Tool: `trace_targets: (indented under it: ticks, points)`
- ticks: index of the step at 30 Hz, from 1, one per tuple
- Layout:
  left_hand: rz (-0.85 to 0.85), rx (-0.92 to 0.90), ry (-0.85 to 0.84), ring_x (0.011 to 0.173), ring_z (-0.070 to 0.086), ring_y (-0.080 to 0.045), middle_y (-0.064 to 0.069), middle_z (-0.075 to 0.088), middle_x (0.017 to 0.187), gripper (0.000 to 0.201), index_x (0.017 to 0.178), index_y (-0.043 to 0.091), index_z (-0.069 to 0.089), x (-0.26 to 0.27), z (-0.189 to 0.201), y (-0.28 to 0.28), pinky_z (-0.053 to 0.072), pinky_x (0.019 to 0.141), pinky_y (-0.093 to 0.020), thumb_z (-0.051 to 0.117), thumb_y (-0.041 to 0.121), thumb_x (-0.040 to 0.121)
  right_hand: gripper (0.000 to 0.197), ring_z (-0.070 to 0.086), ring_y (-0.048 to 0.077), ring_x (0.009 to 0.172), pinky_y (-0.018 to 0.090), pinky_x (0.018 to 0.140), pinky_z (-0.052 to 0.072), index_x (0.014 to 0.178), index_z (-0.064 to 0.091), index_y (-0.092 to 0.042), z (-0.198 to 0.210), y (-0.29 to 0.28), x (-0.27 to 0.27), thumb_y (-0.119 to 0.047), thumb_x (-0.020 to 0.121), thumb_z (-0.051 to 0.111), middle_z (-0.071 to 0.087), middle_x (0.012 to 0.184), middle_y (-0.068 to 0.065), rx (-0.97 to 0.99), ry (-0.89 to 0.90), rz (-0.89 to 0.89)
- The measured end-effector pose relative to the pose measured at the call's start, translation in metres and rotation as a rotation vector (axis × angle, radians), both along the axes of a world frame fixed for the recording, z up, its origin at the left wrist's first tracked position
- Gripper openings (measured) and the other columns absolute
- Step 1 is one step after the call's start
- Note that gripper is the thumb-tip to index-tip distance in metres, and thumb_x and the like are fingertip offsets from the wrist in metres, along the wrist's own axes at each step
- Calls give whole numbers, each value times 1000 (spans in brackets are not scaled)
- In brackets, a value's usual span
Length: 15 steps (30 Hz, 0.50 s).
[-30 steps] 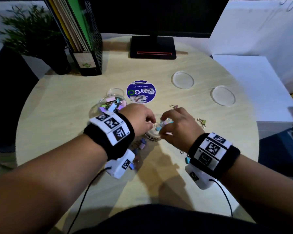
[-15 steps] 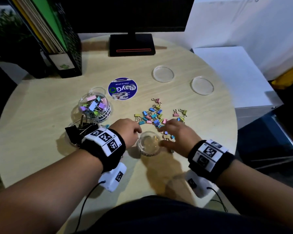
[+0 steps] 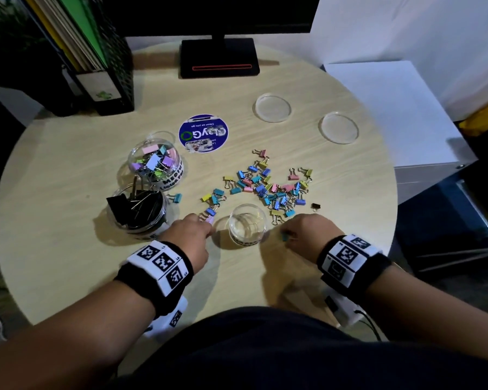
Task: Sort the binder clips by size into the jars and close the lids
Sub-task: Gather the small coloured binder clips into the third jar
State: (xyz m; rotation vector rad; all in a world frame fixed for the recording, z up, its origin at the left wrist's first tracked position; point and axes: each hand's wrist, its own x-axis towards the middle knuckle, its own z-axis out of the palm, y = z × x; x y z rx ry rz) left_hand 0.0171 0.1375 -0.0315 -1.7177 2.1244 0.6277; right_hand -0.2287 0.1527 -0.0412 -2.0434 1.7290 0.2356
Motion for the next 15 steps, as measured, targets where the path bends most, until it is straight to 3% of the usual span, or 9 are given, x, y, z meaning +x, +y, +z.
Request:
trace_targets:
  ticks: [4, 10, 15]
  points:
    - [19, -5, 13, 105, 50, -23, -1, 43, 116, 33, 111, 26, 59, 4, -10, 5, 47, 88, -36, 53, 9, 83, 20, 59, 21, 91, 30, 76, 50, 102, 64, -23, -2, -1, 9, -25, 87, 50, 65, 102, 2, 0, 35, 19]
    - [33, -2, 54, 106, 51, -24, -2, 44, 117, 30, 113, 23, 57, 6, -13, -1, 47, 91, -39, 53, 12, 85, 21, 59, 21, 89, 29, 75, 49, 103, 61, -19, 2, -4, 15, -27, 87, 50, 63, 99, 3, 29, 103, -2]
    - [22, -8, 83, 107, 51, -22, 0, 46, 115, 25, 104, 24, 58, 5, -13, -5, 47, 91, -39, 53, 10, 85, 17, 56, 19, 78, 27, 68, 48, 91, 62, -19, 9, -7, 13, -29, 84, 50, 63, 89, 2, 29, 86, -36]
